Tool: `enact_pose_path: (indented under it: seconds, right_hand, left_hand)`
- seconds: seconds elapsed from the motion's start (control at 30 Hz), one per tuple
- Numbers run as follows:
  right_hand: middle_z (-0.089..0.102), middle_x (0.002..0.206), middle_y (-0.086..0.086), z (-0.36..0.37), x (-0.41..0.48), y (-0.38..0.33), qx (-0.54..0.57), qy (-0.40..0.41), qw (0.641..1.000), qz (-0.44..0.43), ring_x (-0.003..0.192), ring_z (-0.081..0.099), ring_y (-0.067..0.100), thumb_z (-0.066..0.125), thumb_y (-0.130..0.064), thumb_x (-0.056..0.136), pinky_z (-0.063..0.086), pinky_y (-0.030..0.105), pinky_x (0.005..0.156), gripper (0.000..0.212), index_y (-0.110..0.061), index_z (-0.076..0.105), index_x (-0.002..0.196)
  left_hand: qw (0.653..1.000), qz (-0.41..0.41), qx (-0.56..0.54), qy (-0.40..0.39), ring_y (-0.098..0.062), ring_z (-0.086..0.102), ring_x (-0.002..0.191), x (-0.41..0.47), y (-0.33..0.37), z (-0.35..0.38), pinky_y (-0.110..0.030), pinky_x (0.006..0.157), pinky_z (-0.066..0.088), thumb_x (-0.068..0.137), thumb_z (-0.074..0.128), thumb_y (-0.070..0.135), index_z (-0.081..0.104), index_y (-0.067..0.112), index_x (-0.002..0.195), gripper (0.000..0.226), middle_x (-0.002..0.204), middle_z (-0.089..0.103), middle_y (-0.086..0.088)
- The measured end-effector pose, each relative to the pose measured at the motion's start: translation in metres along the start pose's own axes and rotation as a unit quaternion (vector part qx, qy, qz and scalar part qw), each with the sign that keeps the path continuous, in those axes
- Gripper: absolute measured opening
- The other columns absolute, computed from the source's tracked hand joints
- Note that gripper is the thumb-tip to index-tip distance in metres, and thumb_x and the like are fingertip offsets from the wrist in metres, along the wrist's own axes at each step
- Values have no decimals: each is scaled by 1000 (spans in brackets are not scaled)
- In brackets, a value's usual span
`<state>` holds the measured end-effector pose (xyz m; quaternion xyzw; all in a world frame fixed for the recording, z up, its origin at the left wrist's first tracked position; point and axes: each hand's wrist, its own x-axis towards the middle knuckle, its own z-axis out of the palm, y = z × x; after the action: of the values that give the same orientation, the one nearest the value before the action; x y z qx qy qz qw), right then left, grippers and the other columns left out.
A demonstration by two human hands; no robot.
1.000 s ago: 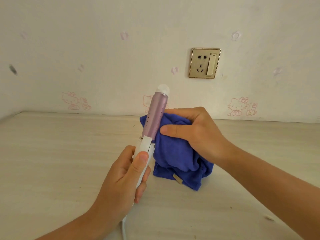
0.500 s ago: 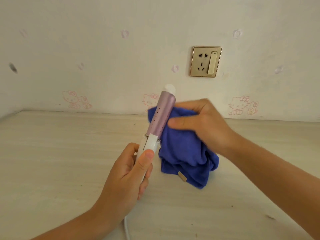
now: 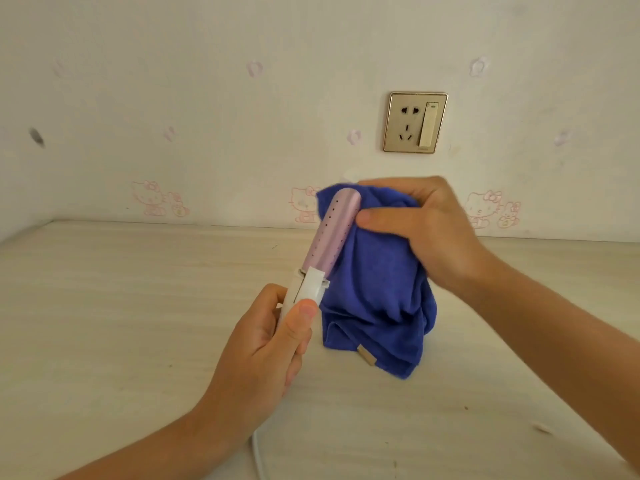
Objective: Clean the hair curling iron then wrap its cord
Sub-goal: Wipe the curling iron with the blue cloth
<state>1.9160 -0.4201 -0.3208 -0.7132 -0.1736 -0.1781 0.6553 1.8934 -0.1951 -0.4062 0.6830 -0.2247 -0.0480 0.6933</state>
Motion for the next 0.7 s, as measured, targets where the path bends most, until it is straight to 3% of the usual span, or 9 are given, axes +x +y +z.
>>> enact_pose_path:
  seconds: [0.13, 0.27, 0.4, 0.47, 0.7]
  right_hand:
    - [80, 93, 7, 23, -16, 19, -23, -60, 998, 13, 85, 76, 16, 69, 5, 89, 58, 22, 74, 20, -7, 80, 101]
    - [81, 92, 0, 13, -8, 10, -23, -72, 997, 9, 88, 76, 13, 71, 6, 86, 57, 20, 76, 27, -15, 81, 98]
    - [81, 93, 7, -3, 6, -2, 41, 35, 999, 10, 91, 76, 21, 72, 2, 81, 59, 28, 81, 26, -16, 82, 97]
    - [81, 92, 6, -7, 7, -4, 24, 46, 999, -10, 91, 76, 20, 71, 2, 82, 59, 27, 81, 26, -16, 82, 97]
    - [80, 90, 3, 24, -18, 20, -23, -47, 999, -3, 86, 76, 15, 69, 5, 89, 56, 21, 76, 20, -8, 80, 100]
  left_hand:
    - [1000, -5, 17, 22, -13, 36, 40, 0, -2, -2, -25, 38, 33, 84, 56, 66, 56, 26, 83, 40, 65, 51, -4]
    - [1000, 6, 21, 23, -13, 37, 40, 1, -2, -1, -26, 38, 33, 86, 56, 65, 56, 22, 88, 42, 66, 52, -4]
    - [1000, 1, 17, 5, -13, 36, 42, 1, -2, 0, -22, 39, 33, 85, 57, 65, 55, 26, 83, 39, 65, 51, -3]
    - [1000, 1, 11, -2, -12, 36, 43, 0, -2, 0, -21, 39, 34, 84, 58, 64, 56, 26, 84, 38, 65, 50, -2]
    - [999, -5, 16, 28, -14, 35, 41, 1, -3, -1, -28, 39, 30, 92, 53, 55, 56, 20, 90, 36, 69, 49, -15]
